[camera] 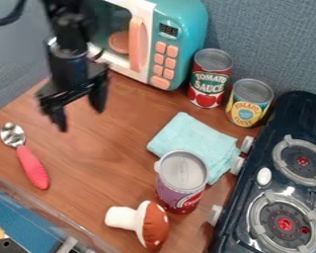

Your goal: Move the spoon to the top left part of the table

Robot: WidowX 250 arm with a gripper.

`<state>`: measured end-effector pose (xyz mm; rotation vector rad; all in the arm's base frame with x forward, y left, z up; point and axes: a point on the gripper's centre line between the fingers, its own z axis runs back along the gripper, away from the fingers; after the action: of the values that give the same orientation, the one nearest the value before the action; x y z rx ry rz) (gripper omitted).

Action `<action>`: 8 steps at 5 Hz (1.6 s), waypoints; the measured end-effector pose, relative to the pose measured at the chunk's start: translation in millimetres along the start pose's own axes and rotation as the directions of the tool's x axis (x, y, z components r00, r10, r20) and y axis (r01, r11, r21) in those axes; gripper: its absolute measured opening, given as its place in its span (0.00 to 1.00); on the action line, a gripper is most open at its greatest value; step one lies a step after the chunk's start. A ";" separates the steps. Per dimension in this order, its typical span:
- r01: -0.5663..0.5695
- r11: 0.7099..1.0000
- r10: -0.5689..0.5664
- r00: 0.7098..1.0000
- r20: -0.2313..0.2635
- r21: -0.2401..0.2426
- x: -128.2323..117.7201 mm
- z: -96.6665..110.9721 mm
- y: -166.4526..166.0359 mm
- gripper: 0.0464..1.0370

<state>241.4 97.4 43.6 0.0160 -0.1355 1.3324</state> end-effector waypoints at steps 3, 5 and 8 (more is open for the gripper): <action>0.012 0.999 -0.012 1.000 -0.003 0.041 -0.9 -20.5 74.9 0.96; 0.035 0.998 -0.037 0.999 0.039 0.057 16.1 -26.6 96.9 0.96; 0.073 0.997 -0.073 0.997 0.031 0.019 28.2 -42.1 90.8 0.96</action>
<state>163.6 150.0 -1.2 0.0572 -0.1486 1.2609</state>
